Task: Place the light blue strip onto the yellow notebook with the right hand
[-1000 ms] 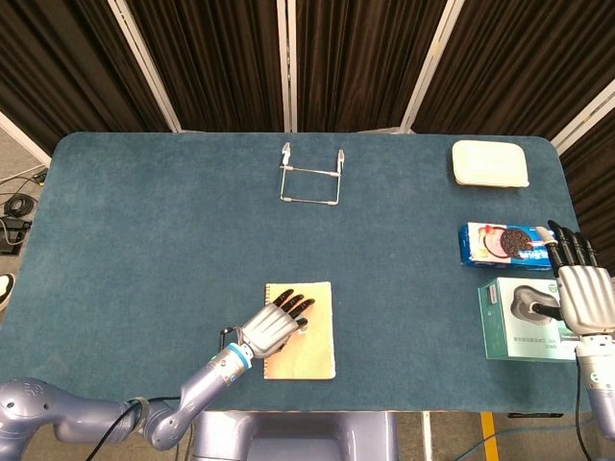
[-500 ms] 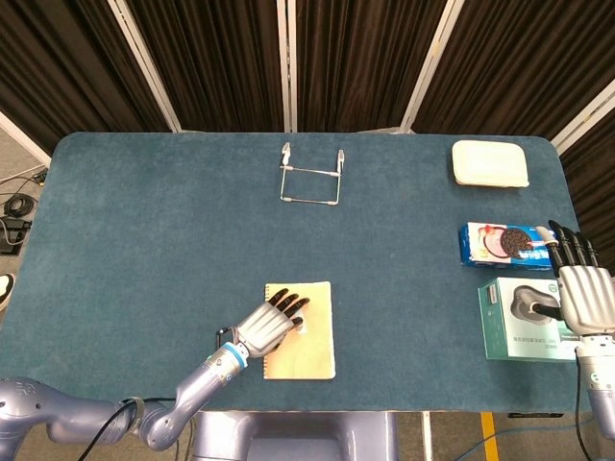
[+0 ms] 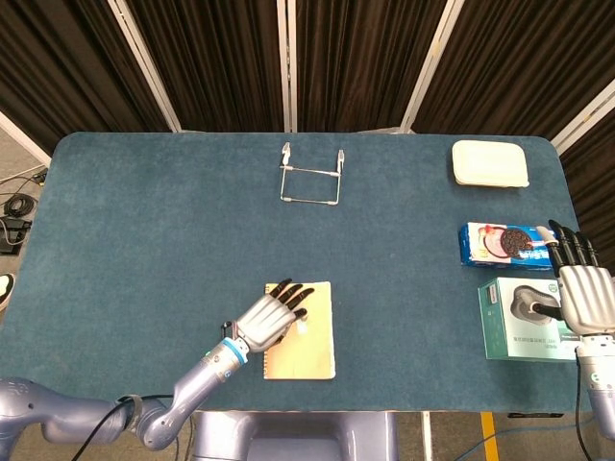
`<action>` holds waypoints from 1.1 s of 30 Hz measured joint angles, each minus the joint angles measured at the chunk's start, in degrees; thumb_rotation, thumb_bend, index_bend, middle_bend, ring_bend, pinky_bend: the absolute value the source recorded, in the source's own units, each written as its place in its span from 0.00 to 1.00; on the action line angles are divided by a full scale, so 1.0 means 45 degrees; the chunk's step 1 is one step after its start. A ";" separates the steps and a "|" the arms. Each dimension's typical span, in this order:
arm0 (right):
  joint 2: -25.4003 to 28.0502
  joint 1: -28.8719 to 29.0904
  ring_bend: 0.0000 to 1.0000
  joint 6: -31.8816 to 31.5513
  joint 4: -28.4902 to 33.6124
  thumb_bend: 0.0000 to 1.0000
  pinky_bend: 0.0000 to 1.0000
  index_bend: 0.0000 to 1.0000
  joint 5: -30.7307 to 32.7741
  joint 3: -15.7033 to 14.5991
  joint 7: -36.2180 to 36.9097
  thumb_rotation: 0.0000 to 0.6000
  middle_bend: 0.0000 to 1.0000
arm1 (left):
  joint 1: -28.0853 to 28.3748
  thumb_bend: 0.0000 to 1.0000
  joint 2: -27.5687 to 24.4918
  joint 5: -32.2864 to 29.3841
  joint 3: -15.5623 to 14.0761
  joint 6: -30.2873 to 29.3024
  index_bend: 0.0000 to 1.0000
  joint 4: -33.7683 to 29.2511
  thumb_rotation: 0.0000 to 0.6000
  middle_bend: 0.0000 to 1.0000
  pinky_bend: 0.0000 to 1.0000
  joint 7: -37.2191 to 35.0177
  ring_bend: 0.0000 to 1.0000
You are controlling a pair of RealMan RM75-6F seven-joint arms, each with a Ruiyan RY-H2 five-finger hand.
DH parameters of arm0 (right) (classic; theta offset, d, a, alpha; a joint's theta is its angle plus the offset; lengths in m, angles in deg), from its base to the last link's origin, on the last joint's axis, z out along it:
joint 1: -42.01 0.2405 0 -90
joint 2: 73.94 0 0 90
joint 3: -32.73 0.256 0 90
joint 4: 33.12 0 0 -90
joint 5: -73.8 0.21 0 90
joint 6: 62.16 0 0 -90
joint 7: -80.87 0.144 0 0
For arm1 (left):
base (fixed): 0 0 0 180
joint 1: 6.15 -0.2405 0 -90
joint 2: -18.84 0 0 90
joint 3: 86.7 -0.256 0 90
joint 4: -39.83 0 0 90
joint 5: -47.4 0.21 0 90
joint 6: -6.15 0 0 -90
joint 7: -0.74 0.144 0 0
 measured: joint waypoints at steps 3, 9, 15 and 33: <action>-0.0023 0.0005 0.00 0.0002 0.0003 0.08 0.00 0.01 -0.0022 -0.0014 -0.0057 1.00 0.00 | -0.0112 0.92 -0.0533 0.0359 0.0276 -0.0449 0.31 -0.0378 1.00 0.00 0.00 -0.0342 0.00; -0.0055 0.0012 0.00 0.0011 0.0028 0.08 0.00 0.01 -0.0066 -0.0050 -0.0167 1.00 0.00 | -0.0415 0.50 -0.1595 0.0609 0.0710 -0.1147 0.06 -0.0972 1.00 0.00 0.00 -0.0713 0.00; -0.0117 0.0009 0.00 -0.0010 0.0064 0.03 0.00 0.00 -0.0097 -0.0084 -0.0359 1.00 0.00 | -0.1342 0.00 -0.3268 0.0605 0.0913 -0.2550 0.00 -0.1595 1.00 0.00 0.00 -0.0914 0.00; -0.0304 -0.0076 0.00 -0.0255 0.0566 0.00 0.00 0.00 0.0074 -0.0058 -0.1486 1.00 0.00 | -0.6141 0.00 -0.6572 0.2465 -0.0804 -0.6777 0.00 -0.1019 1.00 0.00 0.00 -0.5098 0.00</action>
